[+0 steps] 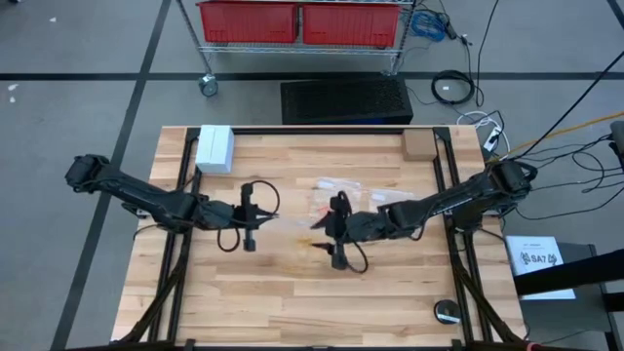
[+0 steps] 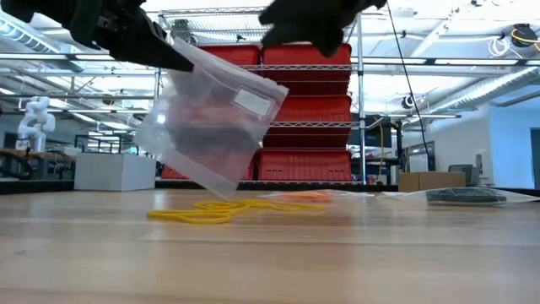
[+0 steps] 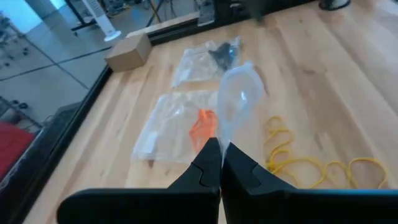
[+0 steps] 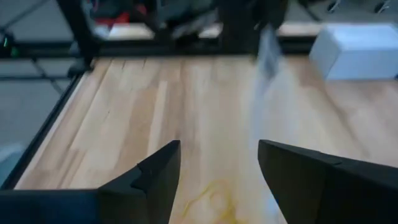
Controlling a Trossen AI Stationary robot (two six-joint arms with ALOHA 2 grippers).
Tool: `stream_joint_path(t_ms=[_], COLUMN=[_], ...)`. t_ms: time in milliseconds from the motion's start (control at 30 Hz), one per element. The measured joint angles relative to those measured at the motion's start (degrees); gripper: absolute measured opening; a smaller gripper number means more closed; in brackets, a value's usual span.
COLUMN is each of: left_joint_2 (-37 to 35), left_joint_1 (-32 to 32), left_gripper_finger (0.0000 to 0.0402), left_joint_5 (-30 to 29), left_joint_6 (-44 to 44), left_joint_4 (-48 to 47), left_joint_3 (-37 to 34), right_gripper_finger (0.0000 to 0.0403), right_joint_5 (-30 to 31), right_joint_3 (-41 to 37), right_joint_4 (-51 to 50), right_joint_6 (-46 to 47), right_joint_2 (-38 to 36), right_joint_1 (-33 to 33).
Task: Sort rubber bands
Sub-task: Put the yellow rubber band into the transparent zip bag
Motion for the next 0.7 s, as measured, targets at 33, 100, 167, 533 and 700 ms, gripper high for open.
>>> stream_joint_path(t_ms=[33,100,167,533,700], left_joint_2=[-0.6,-1.8,-3.2,-6.3,-6.3], left_joint_1=[0.0,0.0,0.0,0.3,0.2], left_gripper_finger=[0.0000,0.0000,0.0000,0.0000,0.0000], left_joint_5=[-0.5,-1.2,-1.2,-1.2,-1.2], left_joint_6=[0.0,0.1,0.1,-0.5,-2.0], left_joint_4=[-0.8,-1.5,-2.6,-4.3,-4.3], left_joint_3=[0.0,0.0,0.0,-1.6,-1.8], right_gripper_finger=[0.0210,0.0210,0.0210,0.0210,0.0210], right_joint_5=[0.0,-0.1,-0.2,-0.4,-0.1], right_joint_3=[0.0,0.0,0.0,7.7,19.5], right_joint_4=[-1.1,-3.4,-4.9,-2.3,-12.1], right_joint_6=[0.1,1.5,3.9,10.5,9.7], right_joint_2=[0.0,0.7,2.3,21.8,29.2], right_joint_1=[0.6,2.0,3.5,7.0,6.0])
